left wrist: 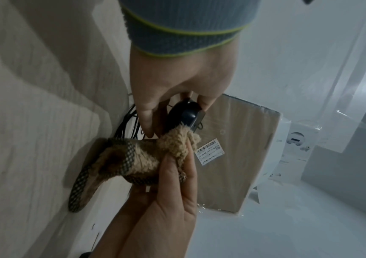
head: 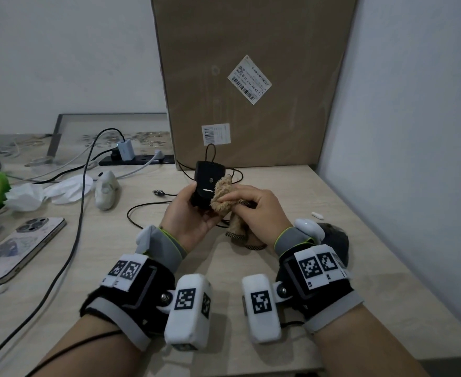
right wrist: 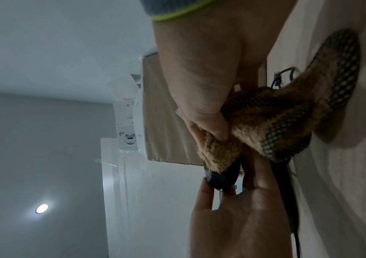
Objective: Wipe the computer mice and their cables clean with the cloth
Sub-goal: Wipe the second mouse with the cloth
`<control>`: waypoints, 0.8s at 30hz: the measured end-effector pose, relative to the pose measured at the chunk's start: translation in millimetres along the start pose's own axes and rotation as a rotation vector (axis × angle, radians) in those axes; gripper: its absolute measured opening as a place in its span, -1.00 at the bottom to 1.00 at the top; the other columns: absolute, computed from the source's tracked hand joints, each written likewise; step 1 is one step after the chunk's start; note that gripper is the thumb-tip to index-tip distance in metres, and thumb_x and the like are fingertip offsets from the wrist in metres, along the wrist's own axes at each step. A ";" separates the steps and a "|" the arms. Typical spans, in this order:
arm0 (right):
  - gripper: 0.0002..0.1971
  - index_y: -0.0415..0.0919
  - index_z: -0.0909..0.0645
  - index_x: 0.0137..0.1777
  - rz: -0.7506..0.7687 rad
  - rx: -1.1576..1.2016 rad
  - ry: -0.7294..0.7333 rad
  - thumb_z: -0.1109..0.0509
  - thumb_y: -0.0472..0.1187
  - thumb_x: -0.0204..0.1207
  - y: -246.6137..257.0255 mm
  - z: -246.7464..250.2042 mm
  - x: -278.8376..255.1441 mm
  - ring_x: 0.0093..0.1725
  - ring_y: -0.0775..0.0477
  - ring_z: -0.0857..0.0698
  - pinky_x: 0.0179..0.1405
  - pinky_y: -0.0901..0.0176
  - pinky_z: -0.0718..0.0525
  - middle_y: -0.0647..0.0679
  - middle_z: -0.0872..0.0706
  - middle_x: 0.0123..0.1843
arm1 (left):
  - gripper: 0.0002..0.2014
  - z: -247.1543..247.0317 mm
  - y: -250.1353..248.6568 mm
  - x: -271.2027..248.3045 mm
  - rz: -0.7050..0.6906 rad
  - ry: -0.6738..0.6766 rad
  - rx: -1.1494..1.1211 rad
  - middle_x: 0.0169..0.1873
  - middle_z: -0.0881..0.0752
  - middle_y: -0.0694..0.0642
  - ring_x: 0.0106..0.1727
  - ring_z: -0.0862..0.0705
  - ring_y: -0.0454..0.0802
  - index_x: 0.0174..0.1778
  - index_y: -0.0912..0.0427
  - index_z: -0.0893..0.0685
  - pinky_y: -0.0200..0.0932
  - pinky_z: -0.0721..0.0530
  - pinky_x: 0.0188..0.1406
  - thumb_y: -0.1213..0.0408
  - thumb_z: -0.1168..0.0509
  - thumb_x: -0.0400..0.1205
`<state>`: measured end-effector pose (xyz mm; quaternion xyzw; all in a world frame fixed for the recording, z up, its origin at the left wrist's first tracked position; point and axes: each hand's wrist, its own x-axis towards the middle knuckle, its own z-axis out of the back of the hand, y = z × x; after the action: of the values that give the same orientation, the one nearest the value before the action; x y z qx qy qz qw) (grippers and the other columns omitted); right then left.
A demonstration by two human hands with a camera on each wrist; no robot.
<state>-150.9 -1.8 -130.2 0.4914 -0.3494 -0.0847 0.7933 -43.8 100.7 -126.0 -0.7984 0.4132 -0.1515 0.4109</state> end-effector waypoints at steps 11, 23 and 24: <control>-0.66 -0.19 -0.57 0.38 -0.176 0.033 -0.381 -0.23 -0.26 0.63 1.1 11.8 6.2 0.29 0.09 -0.58 0.24 0.34 -0.46 0.04 -0.67 0.25 | -0.57 -6.0 7.5 -7.1 0.141 0.105 0.157 0.15 -0.67 0.27 0.07 -0.67 0.14 0.42 0.29 -0.51 0.01 -0.79 -0.06 0.13 -0.10 0.71; -0.74 -0.17 -0.74 0.16 -0.158 -0.019 -0.264 -0.42 -0.30 0.49 2.2 5.6 1.8 0.17 0.12 -0.67 0.20 0.32 -0.58 -0.03 -0.77 0.16 | -0.64 -5.0 5.3 -3.1 -0.012 0.023 0.145 0.28 -0.62 0.29 0.27 -0.58 0.18 0.39 0.21 -0.52 -0.04 -0.72 0.08 0.17 -0.08 0.72; -0.74 -0.15 -0.74 0.17 -0.135 -0.027 -0.297 -0.41 -0.29 0.49 2.7 6.1 2.2 0.16 0.15 -0.67 0.22 0.31 -0.59 -0.02 -0.77 0.16 | -0.66 -5.7 5.8 -3.4 -0.018 0.022 0.175 0.24 -0.63 0.27 0.24 -0.60 0.16 0.37 0.19 -0.53 -0.05 -0.73 0.04 0.18 -0.09 0.72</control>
<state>-153.8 -5.9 -125.2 0.4853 -0.4278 -0.2142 0.7318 -52.2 98.6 -126.7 -0.7614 0.3957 -0.1993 0.4732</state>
